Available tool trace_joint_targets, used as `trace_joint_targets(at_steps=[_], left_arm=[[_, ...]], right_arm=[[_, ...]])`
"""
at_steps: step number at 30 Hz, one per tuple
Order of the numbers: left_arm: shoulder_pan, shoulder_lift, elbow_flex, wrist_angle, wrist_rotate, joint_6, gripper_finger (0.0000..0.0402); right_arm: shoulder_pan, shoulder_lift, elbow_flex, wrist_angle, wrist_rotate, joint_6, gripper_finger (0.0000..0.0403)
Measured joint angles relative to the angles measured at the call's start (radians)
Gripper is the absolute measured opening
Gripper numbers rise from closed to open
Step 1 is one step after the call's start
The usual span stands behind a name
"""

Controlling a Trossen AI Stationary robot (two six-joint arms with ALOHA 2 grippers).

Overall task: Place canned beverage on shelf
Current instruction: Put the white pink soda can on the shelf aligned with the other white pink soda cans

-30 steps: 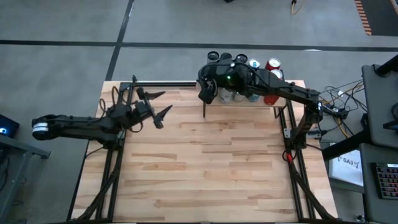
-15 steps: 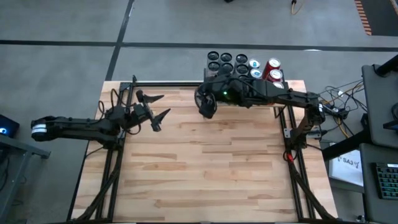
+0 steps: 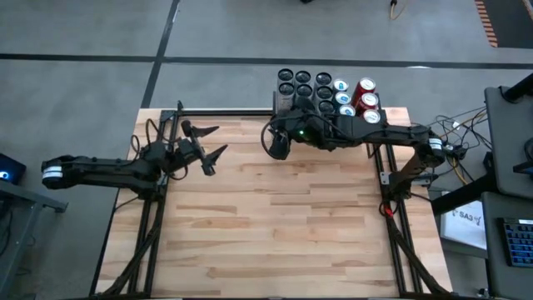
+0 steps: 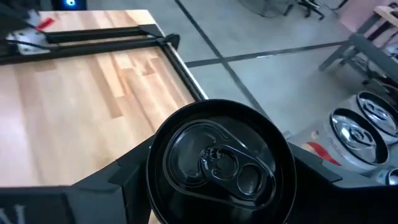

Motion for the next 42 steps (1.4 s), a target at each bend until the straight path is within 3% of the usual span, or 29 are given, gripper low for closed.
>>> trace_joint_targets(at_steps=[8, 21, 42], left_arm=[[0.000, 0.000, 0.000, 0.040, -0.002, 0.003, 0.0291], [0.000, 0.000, 0.000, 0.045, -0.003, 0.004, 0.0291], [0.000, 0.000, 0.000, 0.046, -0.004, 0.008, 0.0291]], right_arm=[[-0.027, -0.002, -0.052, 0.053, 0.025, -0.028, 0.0243], [-0.039, -0.015, 0.009, -0.001, 0.030, -0.058, 0.0243], [-0.077, 0.000, -0.081, 0.011, 0.028, -0.040, 0.0243]])
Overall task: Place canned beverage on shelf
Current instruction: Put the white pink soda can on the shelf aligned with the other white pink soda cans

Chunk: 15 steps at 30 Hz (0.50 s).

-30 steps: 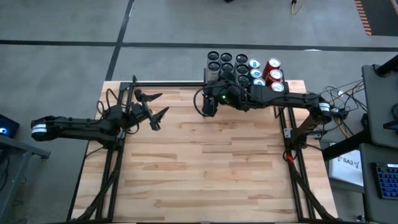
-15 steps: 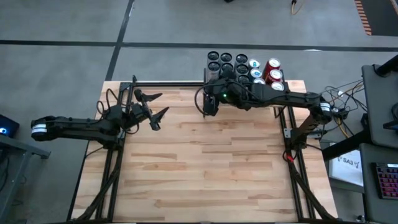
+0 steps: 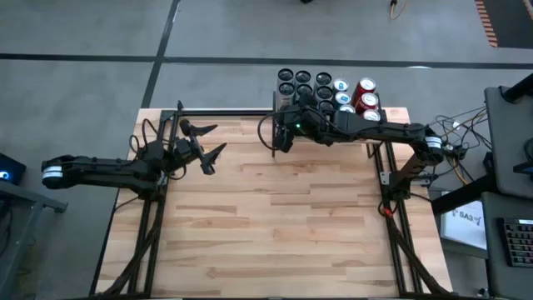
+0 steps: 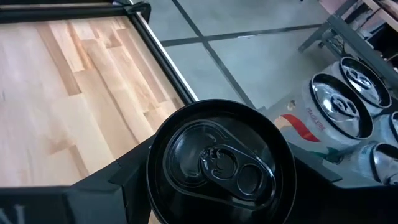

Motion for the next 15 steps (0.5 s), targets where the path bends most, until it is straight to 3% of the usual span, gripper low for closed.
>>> trace_joint_targets(at_steps=[15], left_arm=[[0.000, 0.000, 0.000, 0.042, 0.000, 0.023, 0.0291]], right_arm=[[-0.004, 0.002, -0.023, 0.043, 0.005, 0.009, 0.0294]])
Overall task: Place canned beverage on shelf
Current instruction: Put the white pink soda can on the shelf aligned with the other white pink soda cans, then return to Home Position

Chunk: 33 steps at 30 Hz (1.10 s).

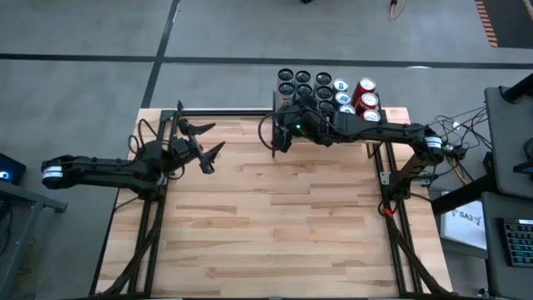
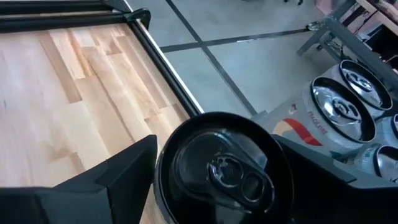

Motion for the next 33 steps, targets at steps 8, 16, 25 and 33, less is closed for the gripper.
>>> trace_joint_targets(at_steps=[8, 16, 25, 33], left_arm=[[0.000, 0.000, 0.000, -0.003, 0.000, 0.003, 0.0291], [0.000, 0.004, 0.000, -0.006, 0.000, 0.012, 0.0291], [0.000, 0.004, 0.000, -0.005, 0.000, 0.028, 0.0291], [0.000, 0.004, 0.000, -0.005, 0.000, 0.029, 0.0291]], right_arm=[[-0.020, 0.000, 0.000, 0.009, -0.004, 0.009, 0.0290], [-0.031, -0.001, 0.030, 0.013, 0.002, -0.005, 0.0298], [-0.029, -0.002, 0.053, 0.010, 0.019, -0.023, 0.0310], [-0.029, -0.015, 0.053, 0.023, 0.021, -0.059, 0.0309]])
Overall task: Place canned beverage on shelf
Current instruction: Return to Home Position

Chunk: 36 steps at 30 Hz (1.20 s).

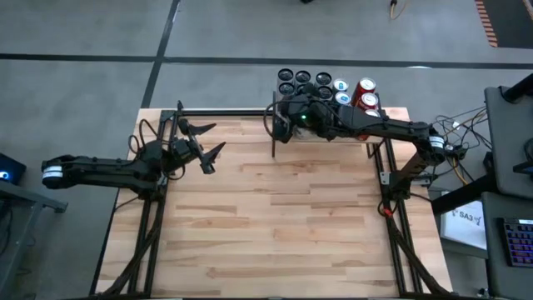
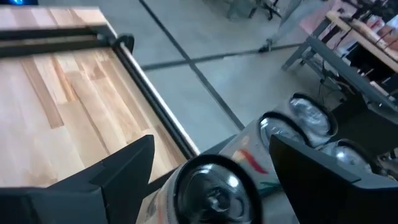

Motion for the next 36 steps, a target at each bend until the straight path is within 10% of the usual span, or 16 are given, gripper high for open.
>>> trace_joint_targets(at_steps=[14, 22, 36], left_arm=[[-0.014, 0.032, 0.000, 0.007, 0.167, -0.314, 0.0291], [-0.166, 0.039, 0.031, 0.000, 0.150, -0.353, 0.0276], [-0.205, -0.160, 0.382, -0.843, 0.104, -0.241, 0.0146]], right_arm=[[0.193, -0.208, -0.019, 0.014, 0.001, -0.034, 0.0286], [0.432, -0.350, -0.295, 0.190, 0.188, -0.083, 0.0266], [0.585, -0.541, -0.702, 0.463, 0.194, -0.046, 0.0213]])
